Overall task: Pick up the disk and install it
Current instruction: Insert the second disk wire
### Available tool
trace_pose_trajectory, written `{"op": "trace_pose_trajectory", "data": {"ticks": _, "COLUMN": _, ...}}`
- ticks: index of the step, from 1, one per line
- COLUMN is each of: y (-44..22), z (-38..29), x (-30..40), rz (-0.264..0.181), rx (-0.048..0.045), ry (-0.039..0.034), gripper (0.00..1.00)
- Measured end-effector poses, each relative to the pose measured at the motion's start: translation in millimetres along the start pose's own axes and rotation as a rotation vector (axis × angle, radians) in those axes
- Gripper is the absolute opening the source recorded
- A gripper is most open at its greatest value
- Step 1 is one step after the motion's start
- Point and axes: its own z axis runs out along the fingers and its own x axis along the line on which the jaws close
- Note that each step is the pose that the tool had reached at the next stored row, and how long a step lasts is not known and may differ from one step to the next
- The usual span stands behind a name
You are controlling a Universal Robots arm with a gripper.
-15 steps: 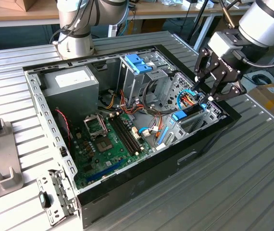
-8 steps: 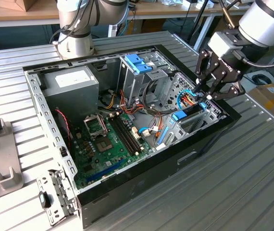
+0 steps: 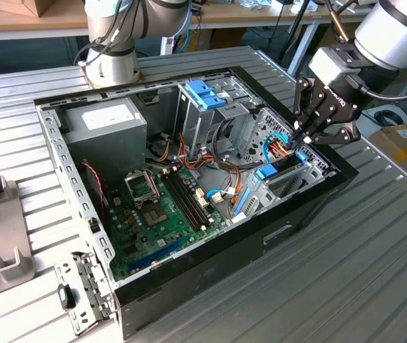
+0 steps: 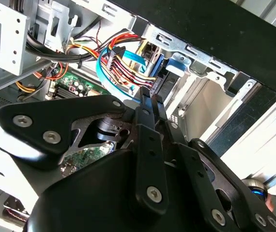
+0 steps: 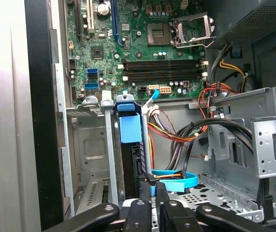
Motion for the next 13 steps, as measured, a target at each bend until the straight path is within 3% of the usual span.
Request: {"op": "trace_pose_trajectory", "data": {"ticks": 13, "y": 0.4, "z": 0.3, "x": 0.6, "rz": 0.000, "rx": 0.0002, "ry": 0.0025, "gripper": 0.16}}
